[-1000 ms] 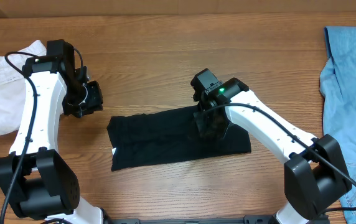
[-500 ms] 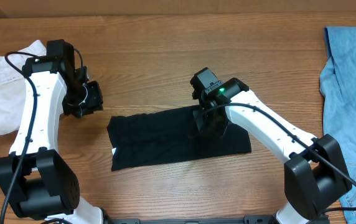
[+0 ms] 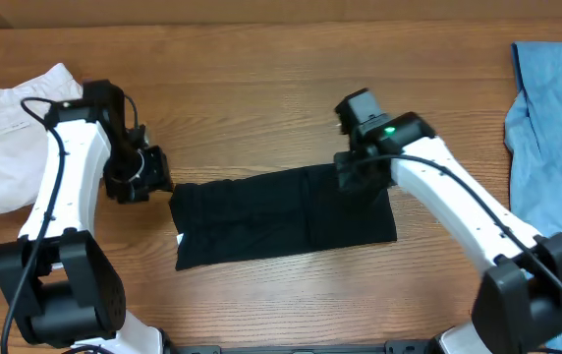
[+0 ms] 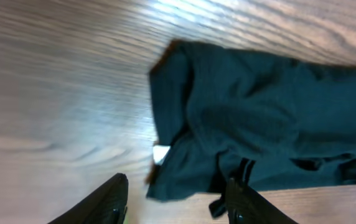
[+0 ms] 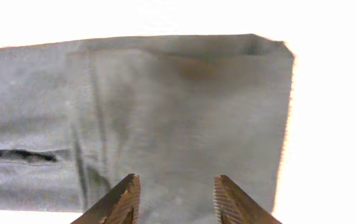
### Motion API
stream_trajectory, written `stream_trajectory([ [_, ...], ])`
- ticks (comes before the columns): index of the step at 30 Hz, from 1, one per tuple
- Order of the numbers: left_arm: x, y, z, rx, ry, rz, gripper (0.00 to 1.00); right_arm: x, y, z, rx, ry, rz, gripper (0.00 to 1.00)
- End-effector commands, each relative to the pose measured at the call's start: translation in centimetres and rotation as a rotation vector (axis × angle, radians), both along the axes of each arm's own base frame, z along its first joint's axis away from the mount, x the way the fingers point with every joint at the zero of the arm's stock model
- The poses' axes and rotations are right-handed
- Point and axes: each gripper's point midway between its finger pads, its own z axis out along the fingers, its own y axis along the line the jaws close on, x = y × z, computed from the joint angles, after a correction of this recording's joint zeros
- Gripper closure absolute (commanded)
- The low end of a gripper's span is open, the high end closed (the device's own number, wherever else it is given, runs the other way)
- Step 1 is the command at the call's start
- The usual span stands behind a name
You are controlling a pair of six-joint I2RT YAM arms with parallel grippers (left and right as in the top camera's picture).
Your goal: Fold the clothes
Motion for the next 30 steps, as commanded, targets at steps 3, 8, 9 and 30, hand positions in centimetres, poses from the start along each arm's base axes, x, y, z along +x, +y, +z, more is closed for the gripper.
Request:
stream_trajectory([
  [3, -1.6, -3.4, -2.4, -0.189, -0.02, -0.108, 0.45, 0.1, -0.8, 1.4, -0.003, -0.024, -0.021, 0.56],
  [8, -2.4, -3.7, -4.9, -0.2, -0.035, -0.144, 0.43, 0.3, -0.7, 1.4, 0.0, -0.032, -0.017, 0.56],
  [9, -2.4, -3.7, -5.5, -0.198, -0.048, -0.147, 0.4, 0.4, -0.7, 1.5, -0.001, -0.034, -0.008, 0.56],
  [30, -2.9, -6.8, -8.9, -0.266, -0.122, -0.184, 0.87, 0.2, -0.8, 1.4, -0.006, -0.028, 0.0, 0.55],
])
